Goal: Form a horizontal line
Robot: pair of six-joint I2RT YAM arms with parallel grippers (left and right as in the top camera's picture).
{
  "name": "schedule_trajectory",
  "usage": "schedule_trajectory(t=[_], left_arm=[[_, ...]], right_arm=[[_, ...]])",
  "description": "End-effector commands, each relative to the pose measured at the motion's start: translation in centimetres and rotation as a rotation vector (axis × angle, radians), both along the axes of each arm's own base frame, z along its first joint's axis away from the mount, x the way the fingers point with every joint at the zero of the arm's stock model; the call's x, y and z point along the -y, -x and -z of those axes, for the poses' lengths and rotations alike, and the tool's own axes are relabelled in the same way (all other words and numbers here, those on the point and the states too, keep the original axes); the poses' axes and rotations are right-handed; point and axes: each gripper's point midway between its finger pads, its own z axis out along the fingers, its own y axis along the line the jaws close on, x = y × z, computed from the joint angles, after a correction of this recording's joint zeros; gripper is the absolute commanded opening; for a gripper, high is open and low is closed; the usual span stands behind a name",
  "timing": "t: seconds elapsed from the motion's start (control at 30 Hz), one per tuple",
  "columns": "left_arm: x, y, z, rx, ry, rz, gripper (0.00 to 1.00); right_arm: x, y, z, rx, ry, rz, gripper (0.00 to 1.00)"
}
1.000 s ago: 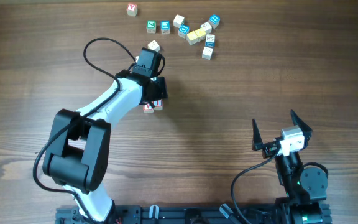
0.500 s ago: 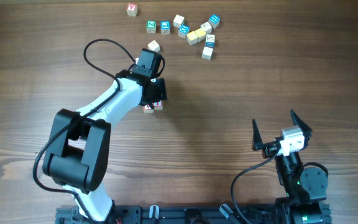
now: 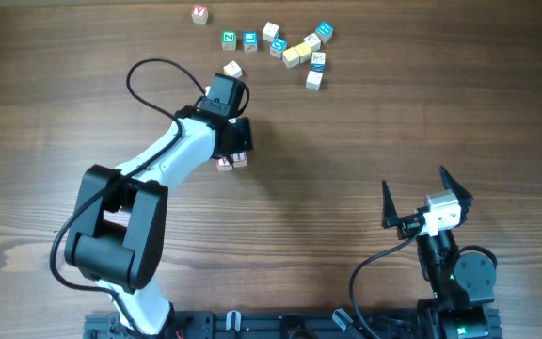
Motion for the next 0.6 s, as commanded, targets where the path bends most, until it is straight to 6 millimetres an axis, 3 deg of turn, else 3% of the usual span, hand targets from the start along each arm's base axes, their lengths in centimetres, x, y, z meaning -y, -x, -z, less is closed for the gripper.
schedule_trajectory(t=[0.0, 0.23, 0.57], left_arm=[[0.7, -1.1, -0.1, 0.043, 0.022, 0.005, 0.04], [1.1, 0.4, 0.3, -0.026, 0.049, 0.023, 0.04], [0.9, 1.0, 0.5, -0.051, 0.04, 0.023, 0.04]], right_arm=[[0.4, 0.0, -0.1, 0.008, 0.001, 0.019, 1.0], [0.4, 0.0, -0.1, 0.008, 0.001, 0.019, 1.0], [0.4, 0.0, -0.1, 0.008, 0.002, 0.019, 1.0]])
